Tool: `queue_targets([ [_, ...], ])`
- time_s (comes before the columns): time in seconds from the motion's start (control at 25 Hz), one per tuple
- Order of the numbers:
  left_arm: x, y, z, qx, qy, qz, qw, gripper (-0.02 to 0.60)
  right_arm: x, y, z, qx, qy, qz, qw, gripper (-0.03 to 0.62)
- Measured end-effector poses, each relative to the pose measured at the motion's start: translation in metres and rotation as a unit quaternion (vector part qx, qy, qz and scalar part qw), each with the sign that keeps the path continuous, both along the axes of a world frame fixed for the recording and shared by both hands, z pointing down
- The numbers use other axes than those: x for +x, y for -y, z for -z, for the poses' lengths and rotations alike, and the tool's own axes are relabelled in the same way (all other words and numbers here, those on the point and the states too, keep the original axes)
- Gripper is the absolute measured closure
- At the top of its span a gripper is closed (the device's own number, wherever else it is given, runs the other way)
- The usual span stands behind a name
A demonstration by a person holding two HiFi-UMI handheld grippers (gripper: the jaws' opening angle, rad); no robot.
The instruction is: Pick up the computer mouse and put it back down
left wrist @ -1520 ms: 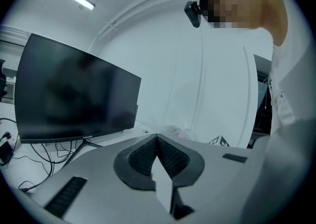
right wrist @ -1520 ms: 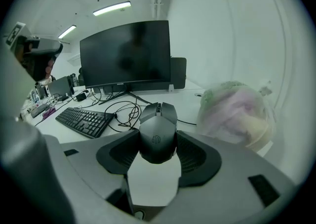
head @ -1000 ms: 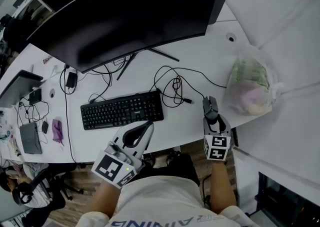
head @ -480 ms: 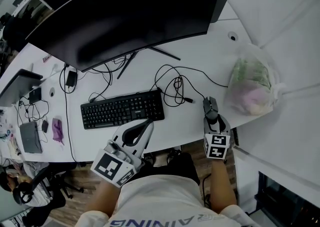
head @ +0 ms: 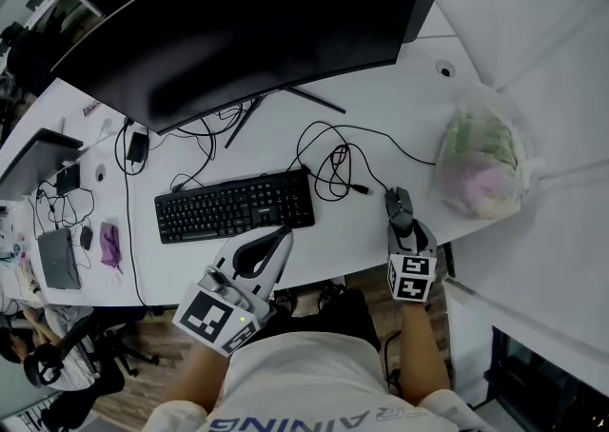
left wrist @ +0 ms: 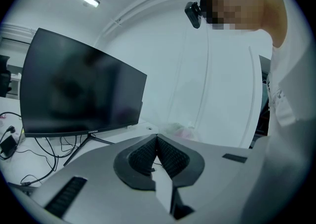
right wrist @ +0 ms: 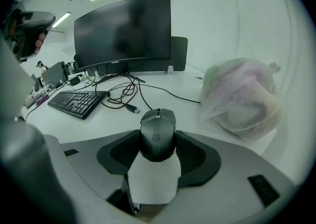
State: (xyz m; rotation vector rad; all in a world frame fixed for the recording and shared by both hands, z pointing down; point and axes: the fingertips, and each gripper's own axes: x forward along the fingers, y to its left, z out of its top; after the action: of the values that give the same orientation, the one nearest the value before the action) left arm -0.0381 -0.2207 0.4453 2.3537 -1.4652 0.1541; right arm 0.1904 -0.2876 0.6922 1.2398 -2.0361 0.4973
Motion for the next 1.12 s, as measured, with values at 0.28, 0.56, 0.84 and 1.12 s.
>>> queue_targets([
  [0.28,-0.001,-0.005,0.001,0.000,0.001,0.001,1.0000,0.574,0.002,-0.006,-0.009,-0.008,-0.005,-0.002,1.000,0.356],
  [0.56,-0.001,-0.007,0.001,0.001,0.001,0.003,1.0000,0.574,0.004,-0.008,-0.014,-0.013,-0.009,-0.003,1.000,0.356],
  [0.84,-0.005,-0.013,0.007,0.007,0.005,0.007,0.9999,0.574,0.004,-0.010,-0.022,-0.035,-0.020,-0.001,0.999,0.348],
  [1.12,-0.015,-0.025,0.020,0.023,0.007,0.013,0.9996,0.574,-0.002,-0.003,0.016,0.017,0.009,-0.010,1.000,0.330],
])
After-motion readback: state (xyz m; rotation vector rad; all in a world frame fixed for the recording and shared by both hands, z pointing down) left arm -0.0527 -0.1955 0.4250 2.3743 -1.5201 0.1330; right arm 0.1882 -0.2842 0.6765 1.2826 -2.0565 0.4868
